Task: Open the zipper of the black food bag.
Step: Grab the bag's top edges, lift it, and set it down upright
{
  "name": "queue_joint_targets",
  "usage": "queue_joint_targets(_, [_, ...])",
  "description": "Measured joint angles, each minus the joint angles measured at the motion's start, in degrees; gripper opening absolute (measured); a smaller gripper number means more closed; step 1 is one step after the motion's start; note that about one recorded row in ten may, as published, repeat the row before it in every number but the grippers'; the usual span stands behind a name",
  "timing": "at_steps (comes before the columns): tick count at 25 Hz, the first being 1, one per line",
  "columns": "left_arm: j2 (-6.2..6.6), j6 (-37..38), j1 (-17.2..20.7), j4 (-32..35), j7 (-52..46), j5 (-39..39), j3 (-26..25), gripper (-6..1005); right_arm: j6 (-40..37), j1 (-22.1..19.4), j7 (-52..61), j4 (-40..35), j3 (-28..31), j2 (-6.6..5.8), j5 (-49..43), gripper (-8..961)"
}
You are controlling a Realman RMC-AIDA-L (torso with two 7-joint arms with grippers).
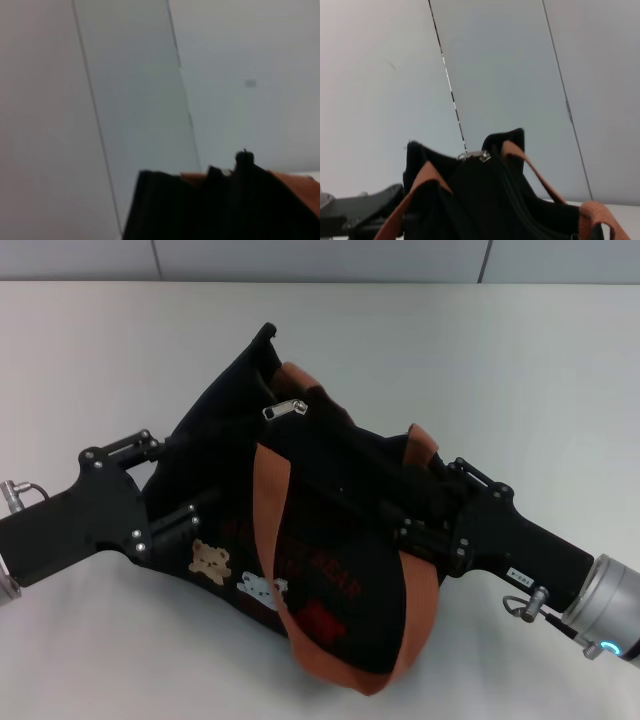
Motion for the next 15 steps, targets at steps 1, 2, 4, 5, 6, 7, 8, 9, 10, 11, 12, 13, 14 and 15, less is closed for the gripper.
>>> queue_joint_targets(1, [0.00, -0.26, 0.05, -0.05, 0.02, 0.25, 0.00, 658, -0.24, -0.15, 0.00, -0.02, 0.00, -0.01, 0.01, 833])
queue_joint_targets(2, [0.00, -0.47, 0.16, -0.05, 0.16, 0.32, 0.00, 634, -0.47, -0.28, 0.00, -0.04, 0.00, -0.02, 0.03, 833])
queue_joint_targets(4, [-0.16, -0.84, 0.28, -0.06, 1.02, 0.17, -0.37, 590, -0.92, -0.34, 0.00, -0.06, 0.00, -0.04, 0.04, 833])
queue_joint_targets(5, [-0.16, -0.84, 0.28, -0.06, 1.02, 0.17, -0.37, 567, -1.23, -0.36, 0.00, -0.08, 0.00, -0.06, 0.05, 833])
queue_joint_targets(6, [-0.25, -0.87, 0.21, -0.28, 1.37, -0.20, -0.77, 545, -1.86, -0.52, 0.00, -0.23, 0.01, -0.08, 0.08, 833])
queue_joint_targets(7, [-0.34, -0.88, 0.10, -0.70, 1.88, -0.68, -1.19, 523, -2.68, -0.80, 0.00, -0.47, 0.09, -0.10, 0.12, 833])
queue_joint_targets(8, [-0.36, -0.85, 0.03, -1.32, 2.70, -1.20, -1.47, 501, -3.97, -1.25, 0.00, -0.82, 0.37, -0.11, 0.18, 833])
queue_joint_targets(9, [-0.39, -0.77, -0.12, -2.63, 4.19, -1.99, -1.63, 479, -7.14, -2.59, 0.00, -1.54, 1.68, -0.11, 0.26, 833])
queue_joint_targets(10, [-0.39, -0.77, -0.12, -2.63, 4.19, -1.99, -1.63, 456, -7.14, -2.59, 0.00, -1.54, 1.68, -0.11, 0.26, 833])
queue_joint_targets(11, [-0.42, -0.77, -0.16, -2.97, 4.72, -2.41, -1.64, 434, -9.11, -3.44, 0.00, -1.88, 2.73, -0.11, 0.30, 833])
queue_joint_targets(12, [-0.54, -0.66, -0.26, -3.63, 6.03, -3.42, -1.46, 412, -12.55, -4.93, 0.11, -2.44, 4.50, -0.18, 0.31, 833])
queue_joint_targets(13, [-0.54, -0.66, -0.26, -3.63, 6.03, -3.42, -1.46, 379, -12.55, -4.93, 0.11, -2.44, 4.50, -0.18, 0.31, 833])
queue_joint_targets(14, [-0.59, -0.28, -0.82, -4.71, 8.26, -4.35, -1.16, 346, -15.76, -6.45, 0.43, -3.18, 5.89, -0.28, 0.32, 833])
queue_joint_targets(15, [-0.59, -0.28, -0.82, -4.71, 8.26, -4.35, -1.16, 313, -15.76, -6.45, 0.43, -3.18, 5.89, -0.28, 0.32, 833])
